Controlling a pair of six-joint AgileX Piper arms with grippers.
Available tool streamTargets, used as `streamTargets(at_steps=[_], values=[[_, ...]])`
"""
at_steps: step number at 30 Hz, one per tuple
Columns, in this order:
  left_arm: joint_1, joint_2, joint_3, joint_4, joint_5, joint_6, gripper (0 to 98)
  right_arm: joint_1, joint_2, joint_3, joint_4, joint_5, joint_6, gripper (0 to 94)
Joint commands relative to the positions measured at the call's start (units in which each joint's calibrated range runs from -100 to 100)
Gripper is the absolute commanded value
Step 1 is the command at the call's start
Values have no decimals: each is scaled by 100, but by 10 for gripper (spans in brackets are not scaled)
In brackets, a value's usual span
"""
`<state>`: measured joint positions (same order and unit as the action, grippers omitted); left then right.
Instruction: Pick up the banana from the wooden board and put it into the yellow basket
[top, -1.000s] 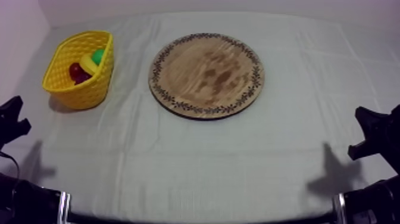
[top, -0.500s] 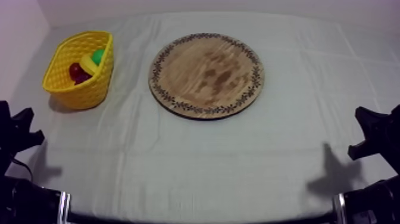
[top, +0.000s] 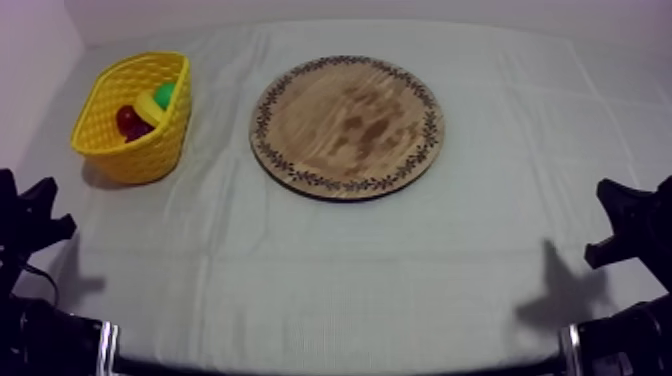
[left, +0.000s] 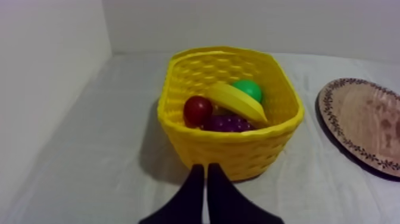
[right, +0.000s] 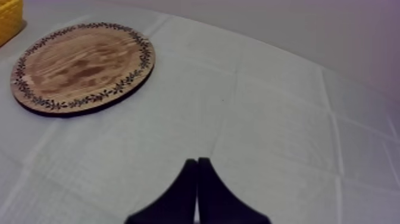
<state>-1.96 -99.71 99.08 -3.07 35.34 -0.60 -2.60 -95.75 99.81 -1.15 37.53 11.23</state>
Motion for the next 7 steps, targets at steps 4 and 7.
streamTargets(at_steps=[4, 7], values=[[-13, -3, 3, 9, -8, 14, 0, 0, 0, -3, 0, 14, -2, 3], [-52, -3, -6, 21, 44, -11, 0, 0, 0, -3, 0, 14, -2, 3]])
